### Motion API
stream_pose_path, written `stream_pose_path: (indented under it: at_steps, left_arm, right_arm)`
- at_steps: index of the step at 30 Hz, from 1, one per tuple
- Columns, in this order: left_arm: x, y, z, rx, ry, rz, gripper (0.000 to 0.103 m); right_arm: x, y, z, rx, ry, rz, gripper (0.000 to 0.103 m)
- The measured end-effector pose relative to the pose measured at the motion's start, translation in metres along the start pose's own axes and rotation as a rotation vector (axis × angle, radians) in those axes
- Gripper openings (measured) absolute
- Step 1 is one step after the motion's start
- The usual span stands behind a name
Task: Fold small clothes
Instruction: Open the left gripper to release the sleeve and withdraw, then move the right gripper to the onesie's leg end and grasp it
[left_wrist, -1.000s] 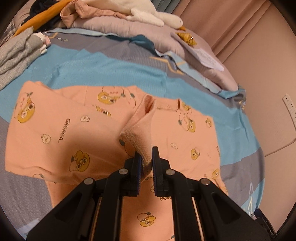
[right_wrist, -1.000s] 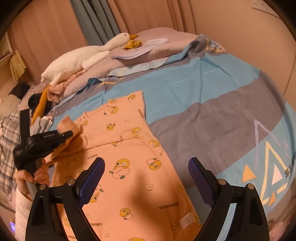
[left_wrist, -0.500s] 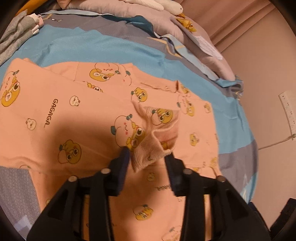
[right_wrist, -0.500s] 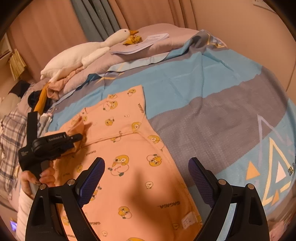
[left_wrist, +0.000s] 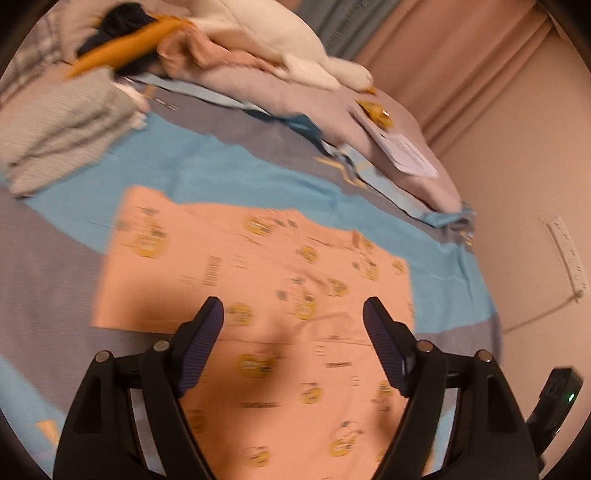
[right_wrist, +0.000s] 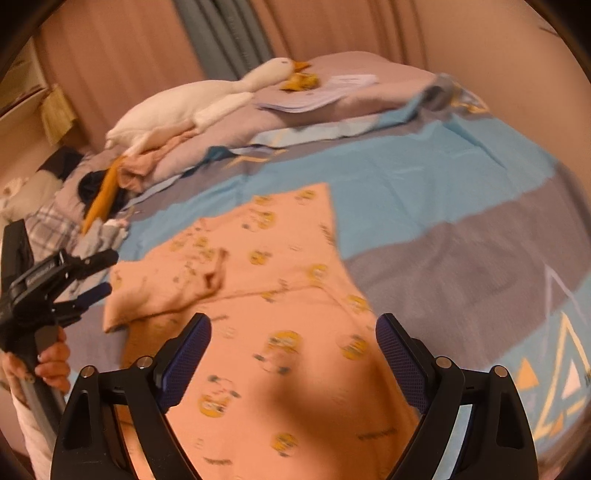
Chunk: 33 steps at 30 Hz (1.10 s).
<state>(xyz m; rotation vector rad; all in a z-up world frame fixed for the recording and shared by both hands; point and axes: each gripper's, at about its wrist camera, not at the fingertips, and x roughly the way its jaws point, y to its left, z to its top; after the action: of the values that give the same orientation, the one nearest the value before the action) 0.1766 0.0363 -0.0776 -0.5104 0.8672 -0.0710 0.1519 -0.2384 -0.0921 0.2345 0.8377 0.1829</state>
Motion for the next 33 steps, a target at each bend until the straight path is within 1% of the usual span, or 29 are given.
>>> stream_pose_path:
  at_steps: [3, 4, 6, 8, 10, 14, 15, 16, 18, 21, 22, 23, 24, 25, 26, 27, 28, 29, 30, 33]
  left_arm:
    - [-0.019, 0.021, -0.003, -0.027, -0.045, 0.090, 0.078]
    - [-0.024, 0.032, -0.004, -0.042, -0.053, 0.111, 0.078]
    - [-0.030, 0.047, -0.009, -0.072, -0.058, 0.143, 0.078]
    - [-0.035, 0.067, -0.015, -0.117, -0.054, 0.164, 0.078]
    - [-0.038, 0.079, -0.021, -0.145, -0.046, 0.178, 0.077]
    - [-0.042, 0.101, -0.032, -0.198, -0.039, 0.211, 0.077]
    - [-0.043, 0.105, -0.034, -0.207, -0.038, 0.220, 0.077]
    - [-0.044, 0.106, -0.035, -0.209, -0.038, 0.226, 0.077]
    - [-0.046, 0.109, -0.038, -0.207, -0.040, 0.244, 0.076]
    - [-0.047, 0.112, -0.040, -0.210, -0.041, 0.250, 0.076]
    - [-0.048, 0.113, -0.039, -0.211, -0.041, 0.251, 0.076]
    - [-0.048, 0.114, -0.040, -0.210, -0.042, 0.251, 0.076]
    - [-0.049, 0.115, -0.040, -0.211, -0.044, 0.250, 0.076]
    - [-0.050, 0.115, -0.040, -0.213, -0.047, 0.249, 0.076]
    - [-0.051, 0.116, -0.040, -0.214, -0.049, 0.248, 0.076]
    - [-0.051, 0.117, -0.040, -0.215, -0.051, 0.246, 0.076]
    - [-0.052, 0.118, -0.040, -0.218, -0.055, 0.244, 0.076]
    - [-0.052, 0.119, -0.040, -0.221, -0.055, 0.243, 0.076]
    - [-0.052, 0.119, -0.040, -0.222, -0.054, 0.242, 0.076]
    - [-0.054, 0.122, -0.040, -0.234, -0.056, 0.240, 0.076]
  right_arm:
    - [0.017, 0.017, 0.013, -0.025, 0.026, 0.062, 0.091]
    - [0.023, 0.023, 0.016, -0.032, 0.036, 0.079, 0.089]
    - [0.041, 0.035, 0.023, -0.033, 0.080, 0.121, 0.083]
    - [0.058, 0.044, 0.028, -0.028, 0.120, 0.153, 0.081]
    - [0.078, 0.057, 0.032, -0.045, 0.156, 0.142, 0.072]
    - [0.112, 0.079, 0.034, -0.094, 0.207, 0.092, 0.071]
    - [0.118, 0.081, 0.034, -0.103, 0.219, 0.081, 0.069]
    - [0.125, 0.085, 0.034, -0.113, 0.232, 0.070, 0.063]
    - [0.139, 0.091, 0.032, -0.133, 0.255, 0.046, 0.061]
    - [0.154, 0.098, 0.029, -0.175, 0.283, -0.003, 0.061]
    - [0.159, 0.100, 0.027, -0.190, 0.291, -0.021, 0.059]
    - [0.162, 0.101, 0.026, -0.201, 0.296, -0.034, 0.054]
    - [0.165, 0.103, 0.024, -0.221, 0.299, -0.056, 0.045]
    - [0.166, 0.105, 0.022, -0.239, 0.296, -0.080, 0.040]
    - [0.166, 0.105, 0.022, -0.248, 0.292, -0.085, 0.039]
    - [0.164, 0.107, 0.022, -0.258, 0.289, -0.084, 0.031]
    - [0.163, 0.108, 0.022, -0.264, 0.292, -0.069, 0.019]
    - [0.161, 0.109, 0.022, -0.267, 0.302, -0.049, 0.014]
    - [0.160, 0.111, 0.022, -0.275, 0.305, -0.045, 0.010]
    - [0.148, 0.116, 0.024, -0.311, 0.282, -0.048, 0.008]
